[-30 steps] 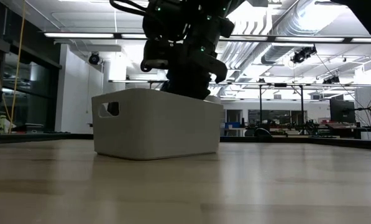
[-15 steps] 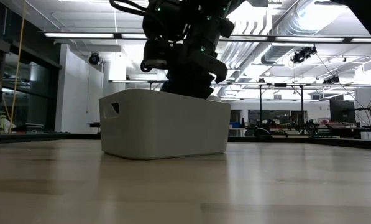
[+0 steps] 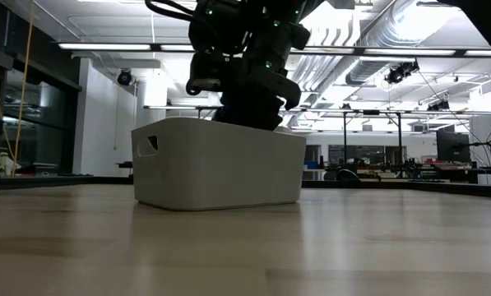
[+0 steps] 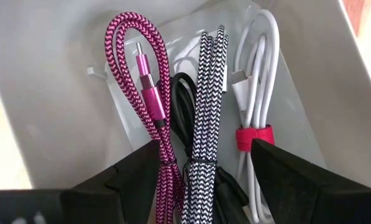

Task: Pick and place USB-C Cables
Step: Return to Home Position

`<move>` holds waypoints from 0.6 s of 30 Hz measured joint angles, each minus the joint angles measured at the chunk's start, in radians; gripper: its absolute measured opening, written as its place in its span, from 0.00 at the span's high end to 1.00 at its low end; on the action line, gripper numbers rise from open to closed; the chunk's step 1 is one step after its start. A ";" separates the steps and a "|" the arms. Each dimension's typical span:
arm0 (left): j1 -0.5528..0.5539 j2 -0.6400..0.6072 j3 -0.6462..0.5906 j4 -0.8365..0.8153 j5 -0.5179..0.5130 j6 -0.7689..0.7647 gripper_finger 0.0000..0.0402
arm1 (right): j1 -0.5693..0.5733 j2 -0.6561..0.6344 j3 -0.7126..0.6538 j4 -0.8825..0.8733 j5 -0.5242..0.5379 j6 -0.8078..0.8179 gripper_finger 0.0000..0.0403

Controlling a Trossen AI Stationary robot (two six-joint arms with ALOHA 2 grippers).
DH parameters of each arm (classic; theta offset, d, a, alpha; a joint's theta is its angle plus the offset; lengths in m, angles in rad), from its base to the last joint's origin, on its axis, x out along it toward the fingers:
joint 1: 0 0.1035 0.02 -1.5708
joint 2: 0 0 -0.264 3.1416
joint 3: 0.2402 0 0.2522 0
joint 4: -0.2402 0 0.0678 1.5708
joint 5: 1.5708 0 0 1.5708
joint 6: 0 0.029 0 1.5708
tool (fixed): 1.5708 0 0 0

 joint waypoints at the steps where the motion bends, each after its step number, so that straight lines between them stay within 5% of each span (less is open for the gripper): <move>1: 0.000 0.000 0.000 0.000 0.000 0.000 1.00 | 0.000 0.000 0.000 0.000 0.000 0.000 0.40; 18: 0.000 0.000 0.000 -0.001 0.000 0.000 1.00 | -0.066 -0.130 0.098 -0.158 -0.045 0.006 0.40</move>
